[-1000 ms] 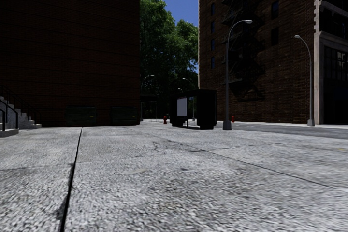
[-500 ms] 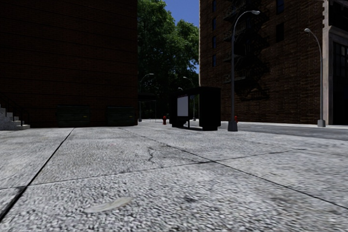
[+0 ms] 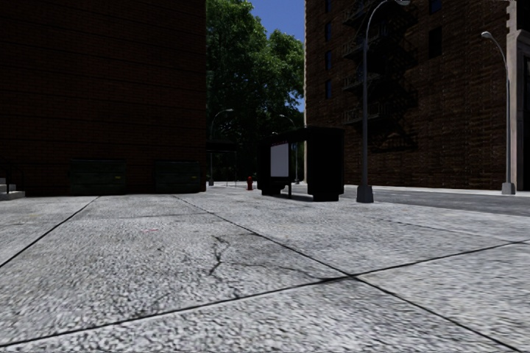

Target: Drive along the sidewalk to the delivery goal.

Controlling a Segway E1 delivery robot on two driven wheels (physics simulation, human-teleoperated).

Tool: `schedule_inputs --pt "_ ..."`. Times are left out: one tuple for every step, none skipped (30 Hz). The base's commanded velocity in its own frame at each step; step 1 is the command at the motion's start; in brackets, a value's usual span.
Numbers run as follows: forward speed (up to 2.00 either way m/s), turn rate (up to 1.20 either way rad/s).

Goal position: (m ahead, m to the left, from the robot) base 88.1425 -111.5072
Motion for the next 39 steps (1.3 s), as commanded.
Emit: schedule_inputs --pt "2.00 0.00" --pt "2.00 0.00" --pt "2.00 0.00" --pt "2.00 0.00" --pt "2.00 0.00" --pt "2.00 0.00" --pt "2.00 0.00" --pt "2.00 0.00" --pt "2.00 0.00" --pt "2.00 0.00" --pt "2.00 0.00" --pt "2.00 0.00" --pt "2.00 0.00" --pt "2.00 0.00" --pt "2.00 0.00" --pt "2.00 0.00" --pt "2.00 0.00" --pt "2.00 0.00" --pt "2.00 0.00" --pt "2.00 0.00" --pt "2.00 0.00" --pt "2.00 0.00" --pt "2.00 0.00" --pt "2.00 0.00" --pt "2.00 0.00" --pt "2.00 0.00" --pt "2.00 0.00" --pt "2.00 0.00" --pt "2.00 0.00" --pt "2.00 0.00" --pt "2.00 0.00" --pt "2.00 0.00" --pt "2.00 0.00" --pt "2.00 0.00" --pt "2.00 0.00" --pt "2.00 0.00" --pt "2.00 0.00" --pt "2.00 0.00" --pt "2.00 0.00"
